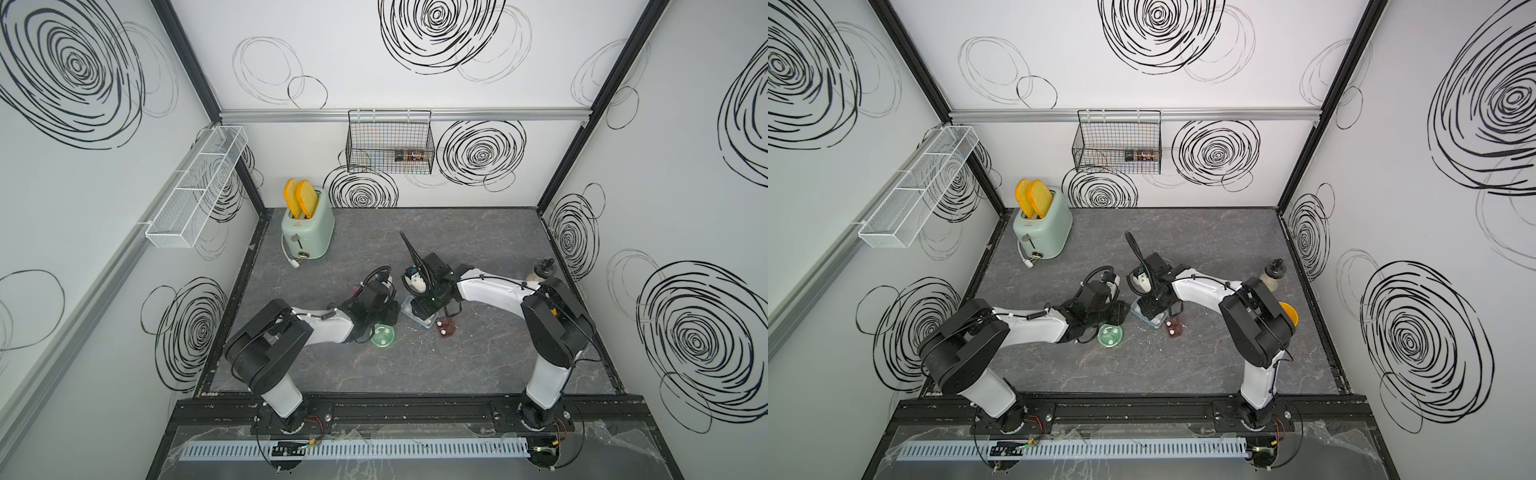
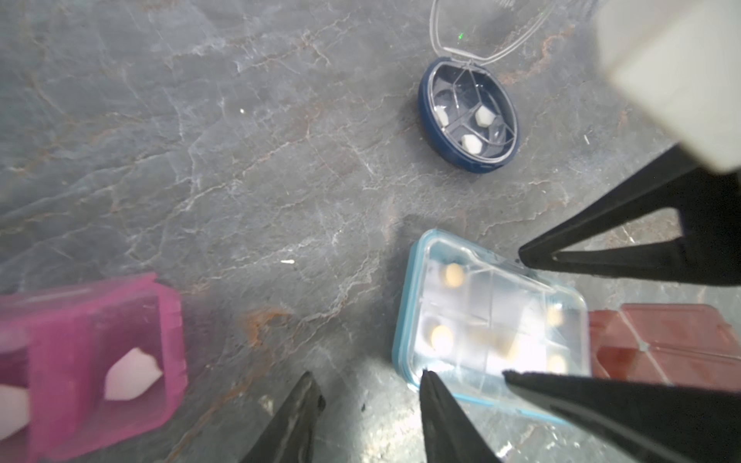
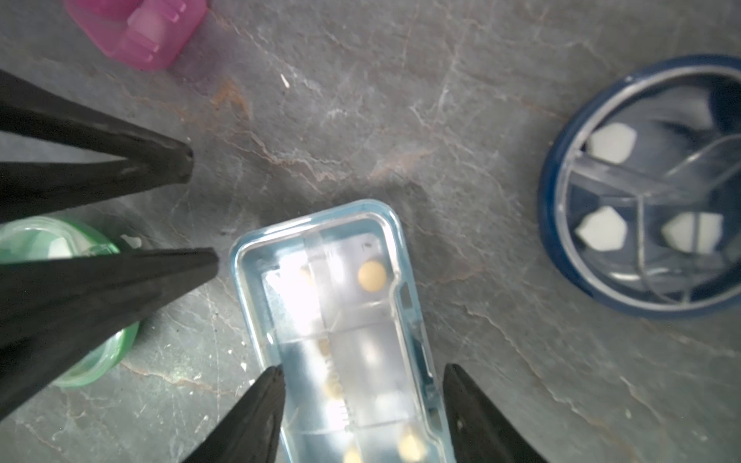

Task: Close pillboxes
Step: Close the pillbox at the center of the board.

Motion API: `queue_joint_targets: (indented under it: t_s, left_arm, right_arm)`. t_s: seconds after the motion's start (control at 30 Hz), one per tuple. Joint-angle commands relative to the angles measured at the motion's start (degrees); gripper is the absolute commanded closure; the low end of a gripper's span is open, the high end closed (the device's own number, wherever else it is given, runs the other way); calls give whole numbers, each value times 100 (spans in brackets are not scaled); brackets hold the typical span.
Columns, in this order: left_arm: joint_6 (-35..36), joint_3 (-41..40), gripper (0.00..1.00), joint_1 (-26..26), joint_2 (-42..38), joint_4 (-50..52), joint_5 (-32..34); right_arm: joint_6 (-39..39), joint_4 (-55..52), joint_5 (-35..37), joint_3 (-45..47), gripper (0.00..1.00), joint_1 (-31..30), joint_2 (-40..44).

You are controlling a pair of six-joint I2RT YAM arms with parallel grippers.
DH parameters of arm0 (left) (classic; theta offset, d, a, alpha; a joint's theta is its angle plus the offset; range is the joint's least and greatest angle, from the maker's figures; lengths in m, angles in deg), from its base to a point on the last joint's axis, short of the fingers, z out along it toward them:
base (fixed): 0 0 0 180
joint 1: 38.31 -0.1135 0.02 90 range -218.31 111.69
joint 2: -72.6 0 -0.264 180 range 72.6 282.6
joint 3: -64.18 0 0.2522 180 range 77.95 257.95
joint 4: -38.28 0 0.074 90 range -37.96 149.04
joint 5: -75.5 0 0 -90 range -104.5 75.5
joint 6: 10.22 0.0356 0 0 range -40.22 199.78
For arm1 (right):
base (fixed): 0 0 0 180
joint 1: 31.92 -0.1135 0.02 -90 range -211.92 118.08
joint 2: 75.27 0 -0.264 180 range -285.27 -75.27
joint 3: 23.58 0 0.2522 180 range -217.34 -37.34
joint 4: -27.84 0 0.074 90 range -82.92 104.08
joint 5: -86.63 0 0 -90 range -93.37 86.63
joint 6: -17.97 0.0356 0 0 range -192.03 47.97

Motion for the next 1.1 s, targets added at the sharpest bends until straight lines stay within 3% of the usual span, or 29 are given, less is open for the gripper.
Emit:
queue_joint_targets:
  t_s: [0.0, 0.57, 0.83, 1.07]
  left_arm:
    - [135, 285, 53, -33, -359, 245, 57]
    - [357, 430, 46, -365, -1825, 1250, 22]
    - [268, 99, 44, -1766, -2840, 1431, -870]
    - [-95, -253, 44, -3206, -3106, 1068, -1414]
  right_arm:
    - [-99, -331, 55, -286, 34, 61, 302]
    - [-175, 397, -306, -109, 31, 121, 1155]
    - [-300, 1267, -621, 138, 29, 123, 1503]
    - [-639, 2242, -1234, 264, 29, 123, 1452]
